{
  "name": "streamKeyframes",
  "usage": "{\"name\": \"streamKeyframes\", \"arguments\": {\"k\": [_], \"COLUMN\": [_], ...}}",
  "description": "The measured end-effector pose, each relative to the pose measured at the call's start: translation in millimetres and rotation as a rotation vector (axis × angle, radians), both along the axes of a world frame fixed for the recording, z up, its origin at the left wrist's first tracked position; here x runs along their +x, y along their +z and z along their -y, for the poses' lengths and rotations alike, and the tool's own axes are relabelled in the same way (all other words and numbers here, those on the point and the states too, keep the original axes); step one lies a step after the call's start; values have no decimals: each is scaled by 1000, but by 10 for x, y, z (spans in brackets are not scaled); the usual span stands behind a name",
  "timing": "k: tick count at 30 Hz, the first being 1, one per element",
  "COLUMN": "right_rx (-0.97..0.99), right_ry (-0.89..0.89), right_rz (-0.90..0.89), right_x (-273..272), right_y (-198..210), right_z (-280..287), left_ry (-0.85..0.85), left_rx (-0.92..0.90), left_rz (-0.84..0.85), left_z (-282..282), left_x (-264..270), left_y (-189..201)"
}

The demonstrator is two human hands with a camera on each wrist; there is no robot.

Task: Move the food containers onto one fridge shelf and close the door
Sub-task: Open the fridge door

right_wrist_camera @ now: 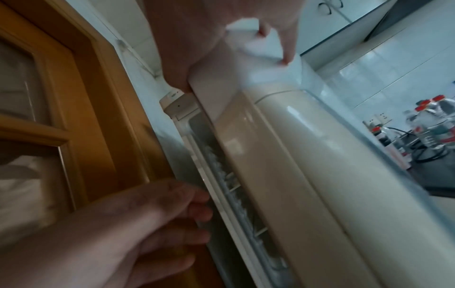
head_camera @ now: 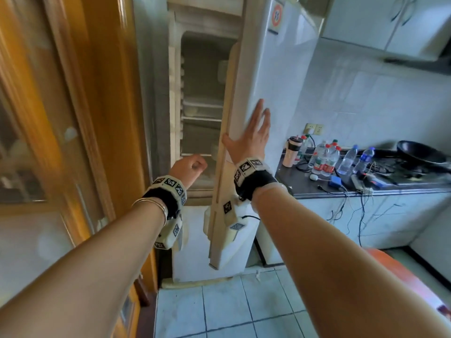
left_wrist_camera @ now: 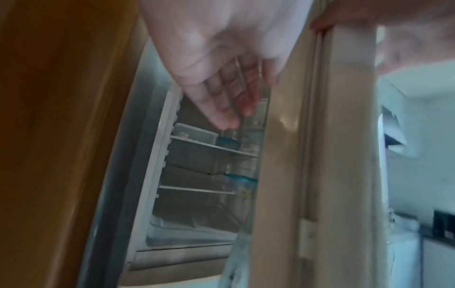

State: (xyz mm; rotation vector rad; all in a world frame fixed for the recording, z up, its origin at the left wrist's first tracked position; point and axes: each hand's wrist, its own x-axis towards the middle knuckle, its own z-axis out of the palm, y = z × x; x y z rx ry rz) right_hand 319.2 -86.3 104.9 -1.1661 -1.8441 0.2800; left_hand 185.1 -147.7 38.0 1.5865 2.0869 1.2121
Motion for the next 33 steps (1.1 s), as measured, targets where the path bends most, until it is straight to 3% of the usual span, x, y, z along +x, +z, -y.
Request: {"name": "streamKeyframes", "arguments": {"k": [4,8,21,29,33], "right_rx": [-46,-68,-162,-200,-171], "right_ry": [57,31,-342,-500,-518], "right_rz": [-67,-128,-248,-251,-156], "right_x": [471,972,2813,3414,3496], "right_y": [-7,-51,-113,-34,-23], "right_z": [60,115,-177,-641,-701], "left_ry": [18,41,-13,10,-2], "left_rx": [-218,-281,-380,-387,-403], "left_rz": [-220,-352,-366,-390,-419], "left_z": [-49,-148,-468,-555,-564], "left_x": [148,488,1669,1828,1764], "left_y": [-101,-167,-255,-271,-281]}}
